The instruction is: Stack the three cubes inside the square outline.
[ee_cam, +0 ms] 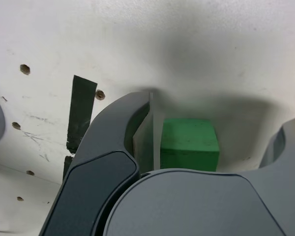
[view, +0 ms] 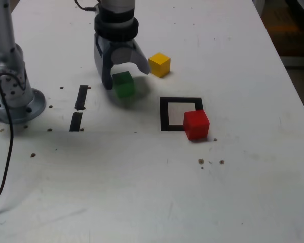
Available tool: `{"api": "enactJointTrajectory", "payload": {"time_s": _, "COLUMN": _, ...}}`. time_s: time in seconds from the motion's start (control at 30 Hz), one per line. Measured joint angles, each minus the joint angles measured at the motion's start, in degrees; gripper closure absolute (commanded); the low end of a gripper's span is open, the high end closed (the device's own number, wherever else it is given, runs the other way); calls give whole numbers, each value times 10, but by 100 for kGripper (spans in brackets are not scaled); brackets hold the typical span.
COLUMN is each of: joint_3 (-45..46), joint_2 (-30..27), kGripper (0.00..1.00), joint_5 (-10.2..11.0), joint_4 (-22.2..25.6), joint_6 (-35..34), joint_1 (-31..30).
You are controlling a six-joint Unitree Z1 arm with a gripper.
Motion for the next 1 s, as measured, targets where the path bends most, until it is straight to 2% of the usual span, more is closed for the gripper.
{"api": "enactJointTrajectory", "payload": {"time_s": 0.1, "joint_3": -10, "joint_2": -14, "kGripper": 8, "joint_5": 10, "joint_4": 30, "joint_6": -4, "joint_1": 0}}
{"api": "enactJointTrajectory", "payload": {"time_s": 0.27, "joint_3": -51, "joint_2": -37, "kGripper": 8, "joint_5": 32, "joint_4": 119, "joint_6": -22, "joint_1": -3}}
{"api": "enactJointTrajectory", "payload": {"time_s": 0.37, "joint_3": -91, "joint_2": -46, "kGripper": 7, "joint_5": 44, "joint_4": 175, "joint_6": -31, "joint_1": -16}}
{"api": "enactJointTrajectory", "payload": {"time_s": 0.47, "joint_3": -130, "joint_2": -49, "kGripper": 6, "joint_5": 48, "joint_4": 210, "joint_6": -38, "joint_1": -40}}
{"api": "enactJointTrajectory", "payload": {"time_s": 0.77, "joint_3": -215, "joint_2": -41, "kGripper": 5, "joint_5": 45, "joint_4": 231, "joint_6": -87, "joint_1": -119}}
{"api": "enactJointTrajectory", "payload": {"time_s": 1.0, "joint_3": -278, "joint_2": 14, "kGripper": 5, "joint_5": 43, "joint_4": 222, "joint_6": -98, "joint_1": -190}}
